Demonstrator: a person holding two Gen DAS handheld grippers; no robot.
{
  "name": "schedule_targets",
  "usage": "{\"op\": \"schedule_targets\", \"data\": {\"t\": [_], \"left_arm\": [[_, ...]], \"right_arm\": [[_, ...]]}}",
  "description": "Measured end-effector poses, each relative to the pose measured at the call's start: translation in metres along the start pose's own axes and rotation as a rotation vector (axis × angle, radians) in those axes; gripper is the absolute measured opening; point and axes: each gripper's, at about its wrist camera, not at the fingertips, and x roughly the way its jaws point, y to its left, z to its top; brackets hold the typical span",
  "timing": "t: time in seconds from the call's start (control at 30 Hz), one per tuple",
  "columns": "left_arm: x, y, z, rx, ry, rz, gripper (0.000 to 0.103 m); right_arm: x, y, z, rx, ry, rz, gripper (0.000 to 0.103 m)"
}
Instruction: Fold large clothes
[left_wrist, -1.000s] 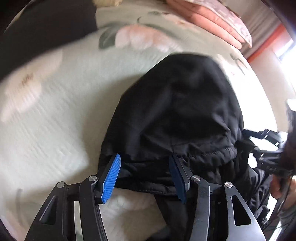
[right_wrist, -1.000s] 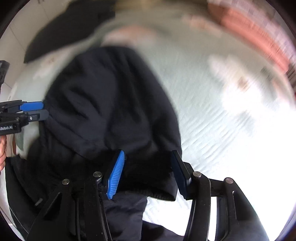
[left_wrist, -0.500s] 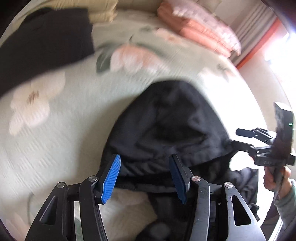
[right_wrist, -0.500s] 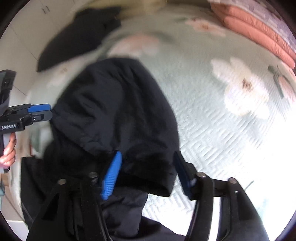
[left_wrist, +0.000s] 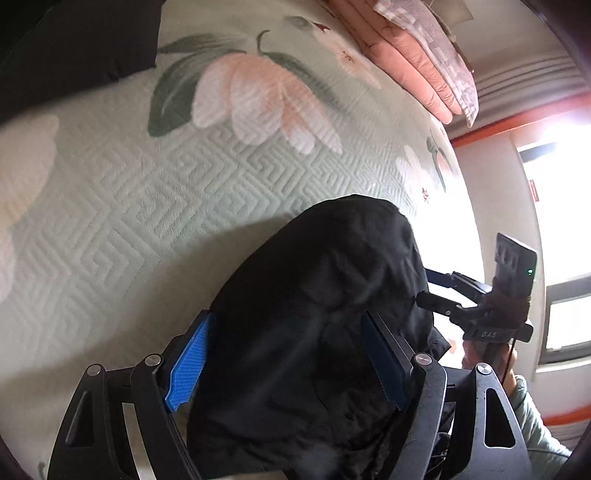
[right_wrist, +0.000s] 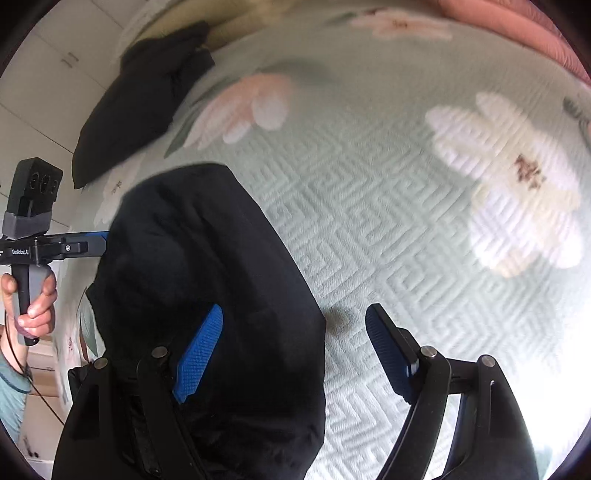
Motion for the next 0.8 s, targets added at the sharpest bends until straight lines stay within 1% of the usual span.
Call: {"op": "schedule_targets", "data": {"t": [0.13,0.17,0.2,0.23,0.27,0.3,0.33,0.37,0.4,0.5,0.57,0.63,0.73,0.77,0.8], "left_arm": [[0.014,0.003,-0.002,0.006,0.020,-0.011,0.080],[0.017,0.003,-0.001,0.012,0.024,-0.003,0.080],[0.018,0.001,-0.002,0.022,0.021,0.007,0.079],[0.018,-0.002,-0.003,0.036,0.015,0.021,0.071],[0.019,-0.004,-0.002,0.048,0.009,0.036,0.056],[0.017,-0.008,-0.006,0.067,-0.002,0.065,0.028],[0.012,-0.010,-0.010,0.071,-0.016,0.067,0.022],[0.008,-0.011,-0.012,0.073,-0.029,0.065,0.017],[-0.001,-0.014,-0.018,0.084,-0.049,0.068,0.016],[-0.035,-0.030,-0.036,0.127,-0.119,0.054,0.013],[-0.065,-0.047,-0.056,0.174,-0.178,0.035,0.012],[-0.097,-0.073,-0.082,0.239,-0.236,0.045,0.012],[-0.143,-0.111,-0.131,0.333,-0.300,0.075,0.012],[-0.161,-0.125,-0.155,0.362,-0.322,0.087,0.012],[-0.172,-0.134,-0.171,0.379,-0.335,0.094,0.012]], "right_arm": [[0.006,0.002,-0.003,-0.018,0.001,0.039,0.081],[0.011,0.004,-0.001,-0.028,0.006,0.055,0.075],[0.015,0.007,-0.001,-0.039,0.012,0.061,0.066],[0.018,0.011,-0.001,-0.052,0.017,0.041,0.065],[0.017,0.014,-0.002,-0.064,0.015,0.032,0.062],[0.016,0.018,-0.004,-0.077,0.014,0.034,0.049],[0.014,0.022,-0.006,-0.092,0.010,0.033,0.041],[0.009,0.027,-0.009,-0.107,0.001,0.028,0.029],[0.003,0.032,-0.013,-0.127,-0.012,0.026,0.018],[-0.027,0.057,-0.031,-0.201,-0.074,-0.019,0.014],[-0.059,0.077,-0.047,-0.251,-0.137,-0.048,0.013],[-0.092,0.098,-0.066,-0.297,-0.195,-0.075,0.013],[-0.140,0.133,-0.103,-0.358,-0.268,-0.118,0.013],[-0.156,0.145,-0.119,-0.380,-0.291,-0.135,0.013],[-0.168,0.156,-0.135,-0.395,-0.308,-0.148,0.013]]}}
